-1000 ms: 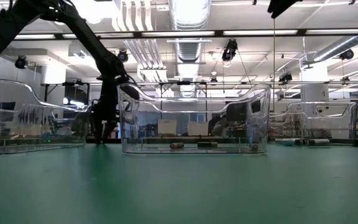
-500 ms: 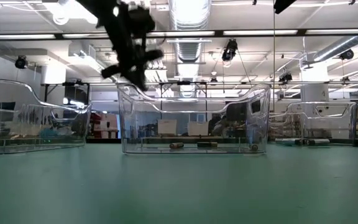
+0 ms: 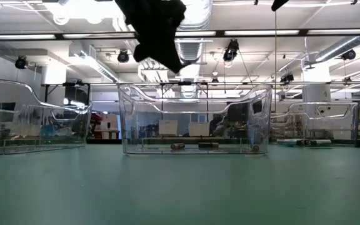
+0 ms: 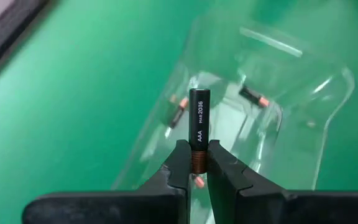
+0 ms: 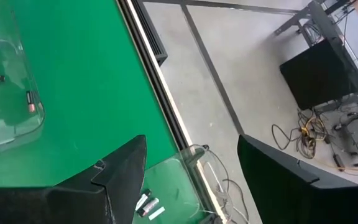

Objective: Sort batteries
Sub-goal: Put the bottom black battery into the bottom right transparent bin

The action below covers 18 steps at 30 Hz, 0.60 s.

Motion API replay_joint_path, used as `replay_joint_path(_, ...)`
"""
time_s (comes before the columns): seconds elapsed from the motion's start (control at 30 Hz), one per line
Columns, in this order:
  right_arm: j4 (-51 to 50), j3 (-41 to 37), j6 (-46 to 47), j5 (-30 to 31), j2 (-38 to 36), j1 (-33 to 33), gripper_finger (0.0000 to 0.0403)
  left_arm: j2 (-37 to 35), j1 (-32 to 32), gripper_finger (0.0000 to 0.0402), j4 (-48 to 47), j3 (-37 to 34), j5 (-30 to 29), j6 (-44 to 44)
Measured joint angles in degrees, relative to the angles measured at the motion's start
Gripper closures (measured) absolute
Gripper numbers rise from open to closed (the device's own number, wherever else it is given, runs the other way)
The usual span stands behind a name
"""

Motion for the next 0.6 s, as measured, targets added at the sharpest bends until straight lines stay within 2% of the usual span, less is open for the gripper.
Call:
replay_joint_path(0.17, -0.88, 0.00, 0.63, -0.11, -0.62, 0.00, 0.0171, 8.05, -2.87, 0.0389, -4.18, 7.80, 0.35, 2.52)
replay_joint_path(0.33, -3.74, -0.08, 4.31, -3.39, -1.61, 0.00, 0.0178, 17.19, -2.83, 0.0389, -19.05, 15.55, 4.36, 5.79)
replay_joint_path(0.47, -4.28, -1.08, 8.10, -7.05, -3.50, 0.00, 0.0177, 21.28, -2.03, 0.0389, -22.46, 17.47, 7.30, 6.82)
replay_joint_path(0.6, -4.31, -3.13, 11.73, -7.57, -5.76, 0.00, 0.0171, 24.11, -1.89, 0.0389, -22.14, 17.37, 10.79, 3.95)
